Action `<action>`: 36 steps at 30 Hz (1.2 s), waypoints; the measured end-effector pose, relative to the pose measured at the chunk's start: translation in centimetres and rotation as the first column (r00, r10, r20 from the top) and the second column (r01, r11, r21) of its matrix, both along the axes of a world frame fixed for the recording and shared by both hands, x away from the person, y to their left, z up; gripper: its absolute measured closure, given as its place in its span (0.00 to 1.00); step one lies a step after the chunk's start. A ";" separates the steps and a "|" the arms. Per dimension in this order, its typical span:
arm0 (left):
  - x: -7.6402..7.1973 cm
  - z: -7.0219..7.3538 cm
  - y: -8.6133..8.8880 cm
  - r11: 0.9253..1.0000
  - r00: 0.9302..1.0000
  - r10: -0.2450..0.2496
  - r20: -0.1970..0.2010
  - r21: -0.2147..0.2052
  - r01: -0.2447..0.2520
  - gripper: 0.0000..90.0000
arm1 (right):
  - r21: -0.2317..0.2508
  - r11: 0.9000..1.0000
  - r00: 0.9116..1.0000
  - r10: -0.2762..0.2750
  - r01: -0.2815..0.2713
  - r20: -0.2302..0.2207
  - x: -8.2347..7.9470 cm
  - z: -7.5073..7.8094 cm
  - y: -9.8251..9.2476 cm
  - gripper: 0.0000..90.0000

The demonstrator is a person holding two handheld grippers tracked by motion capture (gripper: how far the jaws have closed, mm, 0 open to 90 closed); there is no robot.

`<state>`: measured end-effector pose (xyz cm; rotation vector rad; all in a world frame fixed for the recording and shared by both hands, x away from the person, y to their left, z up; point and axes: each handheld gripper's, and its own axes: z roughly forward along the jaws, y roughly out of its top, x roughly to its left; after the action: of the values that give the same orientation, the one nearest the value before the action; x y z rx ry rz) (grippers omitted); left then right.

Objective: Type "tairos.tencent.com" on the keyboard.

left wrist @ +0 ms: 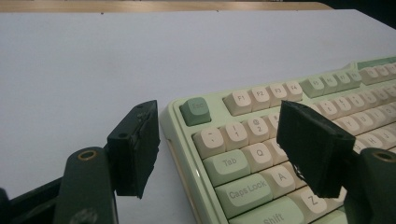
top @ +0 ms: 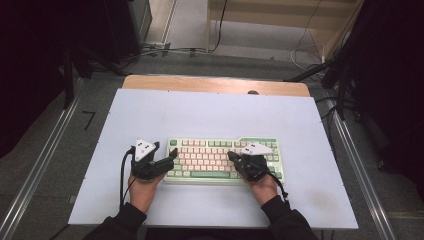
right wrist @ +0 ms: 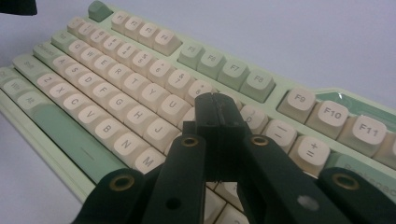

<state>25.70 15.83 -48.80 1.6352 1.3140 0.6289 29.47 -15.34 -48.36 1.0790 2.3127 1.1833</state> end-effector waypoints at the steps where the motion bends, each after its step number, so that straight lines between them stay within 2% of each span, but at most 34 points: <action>1: 0.0 0.0 0.0 1.000 1.000 0.000 0.000 0.002 0.000 0.34 | 0.001 1.000 1.000 0.002 -0.002 0.001 0.1 0.0 0.1 0.97; 6: 0.0 0.0 0.0 1.000 1.000 -0.001 -0.001 0.003 0.001 0.34 | 0.005 1.000 1.000 0.004 -0.004 -0.005 0.3 -0.1 0.8 0.97; 8: 0.0 0.0 0.0 1.000 1.000 -0.001 0.000 0.004 0.001 0.34 | -0.011 1.000 1.000 0.011 -0.011 0.000 0.5 -0.3 1.3 0.97; 15: 0.0 0.0 0.0 1.000 1.000 -0.001 -0.003 0.002 0.001 0.34 | -0.018 1.000 1.000 0.001 -0.002 -0.018 0.8 -0.5 1.8 0.97; 32: 0.1 -0.1 0.0 1.000 1.000 -0.009 -0.009 0.005 0.009 0.34 | -0.029 1.000 1.000 -0.004 0.004 -0.026 1.0 -0.8 2.1 0.97; 36: 0.1 -0.1 -0.1 1.000 1.000 -0.011 -0.010 0.006 0.011 0.34 | -0.041 0.999 0.998 0.010 -0.012 -0.061 1.2 -0.7 2.2 0.96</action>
<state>25.79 15.77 -48.91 1.6516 1.3108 0.6190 30.66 -13.16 -49.04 1.1033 2.3808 1.1159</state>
